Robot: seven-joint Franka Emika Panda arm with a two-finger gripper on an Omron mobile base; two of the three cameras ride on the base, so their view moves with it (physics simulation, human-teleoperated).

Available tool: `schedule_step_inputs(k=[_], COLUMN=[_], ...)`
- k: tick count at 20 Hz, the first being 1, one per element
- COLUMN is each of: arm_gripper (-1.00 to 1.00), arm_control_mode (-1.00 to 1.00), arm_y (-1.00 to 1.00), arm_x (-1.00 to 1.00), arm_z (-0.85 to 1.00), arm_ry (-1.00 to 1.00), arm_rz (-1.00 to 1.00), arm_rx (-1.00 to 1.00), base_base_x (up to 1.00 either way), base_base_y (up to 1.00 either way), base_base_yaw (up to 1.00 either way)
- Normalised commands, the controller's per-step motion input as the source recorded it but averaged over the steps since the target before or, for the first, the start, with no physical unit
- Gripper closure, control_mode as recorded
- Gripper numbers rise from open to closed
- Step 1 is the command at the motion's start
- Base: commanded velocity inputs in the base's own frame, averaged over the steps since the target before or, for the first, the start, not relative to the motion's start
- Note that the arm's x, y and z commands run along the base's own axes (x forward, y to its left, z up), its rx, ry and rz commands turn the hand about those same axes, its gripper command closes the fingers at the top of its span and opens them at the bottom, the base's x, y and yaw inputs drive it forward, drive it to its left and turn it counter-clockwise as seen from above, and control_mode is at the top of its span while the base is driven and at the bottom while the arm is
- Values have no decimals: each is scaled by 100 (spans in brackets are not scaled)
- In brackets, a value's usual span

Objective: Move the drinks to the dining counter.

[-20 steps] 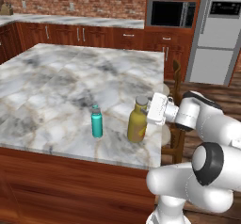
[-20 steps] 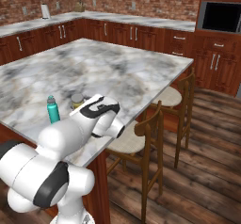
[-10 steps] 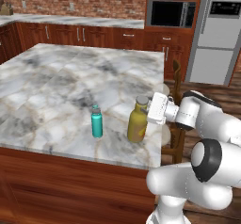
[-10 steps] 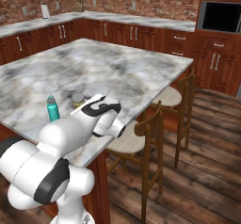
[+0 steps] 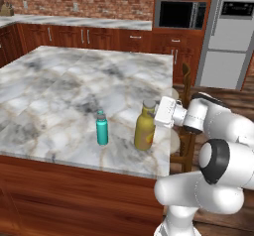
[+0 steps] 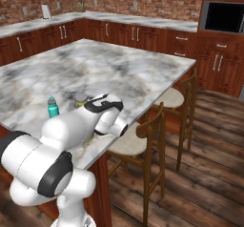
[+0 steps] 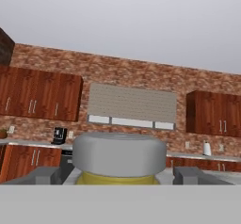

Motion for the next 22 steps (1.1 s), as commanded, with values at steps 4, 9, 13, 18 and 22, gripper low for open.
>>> schedule_step_inputs(k=[4, 9, 13, 18, 22], arm_gripper=[100, -100, -100, -100, -100], arm_control_mode=[-100, -100, -100, -100, -100], arm_y=[0, 0, 0, 0, 0], arm_x=[5, -32, -16, 0, 0], arm_z=[-33, -35, -13, -2, 0], arm_ry=[1, 0, -2, 0, 0], arm_rz=[0, 0, 0, 0, 0], arm_rx=[0, 0, 0, 0, 0], base_base_x=[0, 0, 0, 0, 0], base_base_y=[0, 0, 0, 0, 0], base_base_yaw=[0, 0, 0, 0, 0])
